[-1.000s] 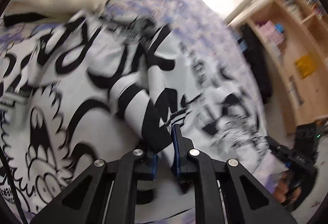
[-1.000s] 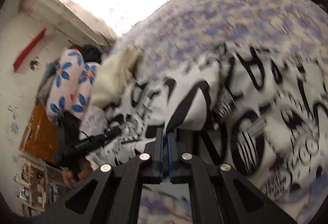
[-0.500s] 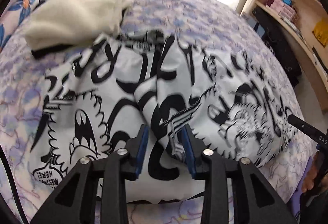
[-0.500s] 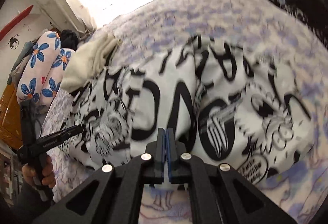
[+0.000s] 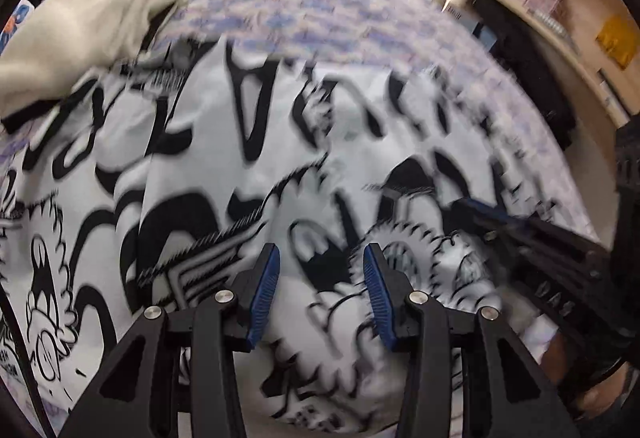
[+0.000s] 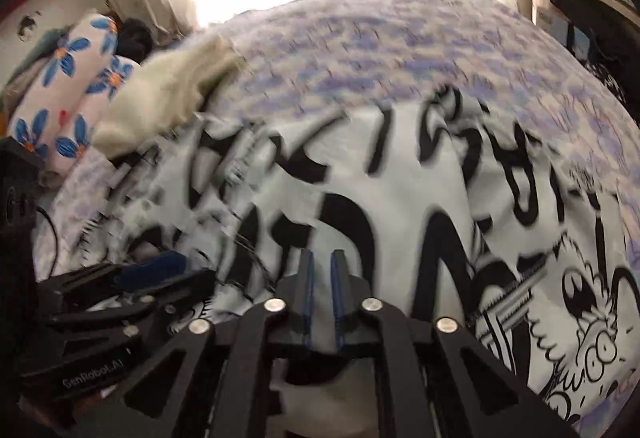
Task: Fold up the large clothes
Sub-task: 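Open both tools and withdraw them from the folded jacket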
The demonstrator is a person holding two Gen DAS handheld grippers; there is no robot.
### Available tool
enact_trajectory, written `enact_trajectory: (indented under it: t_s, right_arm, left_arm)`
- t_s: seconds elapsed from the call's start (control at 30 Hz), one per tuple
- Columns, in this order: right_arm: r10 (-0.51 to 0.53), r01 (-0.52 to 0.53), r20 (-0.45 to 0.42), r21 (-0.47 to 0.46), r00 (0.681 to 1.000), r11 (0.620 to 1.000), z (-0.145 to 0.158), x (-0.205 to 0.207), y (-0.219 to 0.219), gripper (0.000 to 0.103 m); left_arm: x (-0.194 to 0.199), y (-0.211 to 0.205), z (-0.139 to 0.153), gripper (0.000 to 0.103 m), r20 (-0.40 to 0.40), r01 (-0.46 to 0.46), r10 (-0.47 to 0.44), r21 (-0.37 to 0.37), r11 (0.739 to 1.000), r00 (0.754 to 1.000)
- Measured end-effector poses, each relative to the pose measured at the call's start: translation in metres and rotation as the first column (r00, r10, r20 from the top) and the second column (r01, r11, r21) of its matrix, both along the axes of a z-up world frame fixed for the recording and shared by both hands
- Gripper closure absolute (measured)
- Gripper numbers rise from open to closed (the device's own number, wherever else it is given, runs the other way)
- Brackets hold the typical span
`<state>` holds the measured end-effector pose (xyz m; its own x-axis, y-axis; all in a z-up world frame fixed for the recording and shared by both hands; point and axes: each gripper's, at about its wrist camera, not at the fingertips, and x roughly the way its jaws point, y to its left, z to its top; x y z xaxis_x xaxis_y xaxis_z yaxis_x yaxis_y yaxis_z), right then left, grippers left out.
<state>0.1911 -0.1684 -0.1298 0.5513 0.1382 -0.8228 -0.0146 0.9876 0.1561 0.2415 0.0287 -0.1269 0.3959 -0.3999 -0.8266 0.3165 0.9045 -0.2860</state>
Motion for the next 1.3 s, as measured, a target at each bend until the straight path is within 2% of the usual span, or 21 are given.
enact_trajectory:
  t_s: [0.07,0.2,0.37,0.43,0.57,0.7,1.03,1.3]
  right_arm:
    - [-0.023,0.023,-0.006,0.011,1.000,1.000,-0.009,-0.011,-0.016,0.093]
    - [-0.048,0.051,-0.028,0.095,0.998,0.994,-0.019,-0.035,-0.040,0.093]
    - [-0.040,0.039,-0.045,-0.023,0.998,0.999,-0.010,-0.039,-0.019,0.092]
    - [-0.032,0.031,-0.042,-0.039,0.999,0.999,-0.006,-0.041,-0.014,0.088]
    - [-0.017,0.017,-0.002,-0.039,1.000,0.999,0.015,-0.053,-0.009,0.087]
    - [-0.001,0.005,0.064,-0.052,0.998,0.999,0.050,-0.073,-0.006,0.087]
    - [0.056,-0.031,0.197,-0.127,0.979,0.991,0.137,-0.139,0.002,0.086]
    - [0.106,-0.060,0.258,-0.182,0.960,0.982,0.179,-0.191,0.006,0.085]
  left_arm:
    - [-0.006,0.007,-0.007,0.061,0.016,0.004,-0.004,0.009,1.000,1.000]
    - [-0.016,0.019,-0.011,0.060,0.021,-0.001,0.001,0.000,1.000,1.000]
    - [-0.021,0.021,-0.005,0.060,0.011,-0.024,0.024,0.022,0.999,1.000]
    - [-0.028,0.023,0.002,0.060,0.013,-0.029,0.029,0.031,0.999,0.999]
    - [-0.046,0.033,0.021,0.060,0.047,-0.039,0.037,0.045,0.998,0.998]
    - [-0.066,0.044,0.045,0.056,0.096,-0.063,0.056,0.072,0.995,0.994]
    - [-0.121,0.074,0.111,0.046,0.199,-0.121,0.107,0.062,0.991,0.974]
    - [-0.159,0.091,0.131,0.045,0.213,-0.139,0.125,0.053,0.989,0.969]
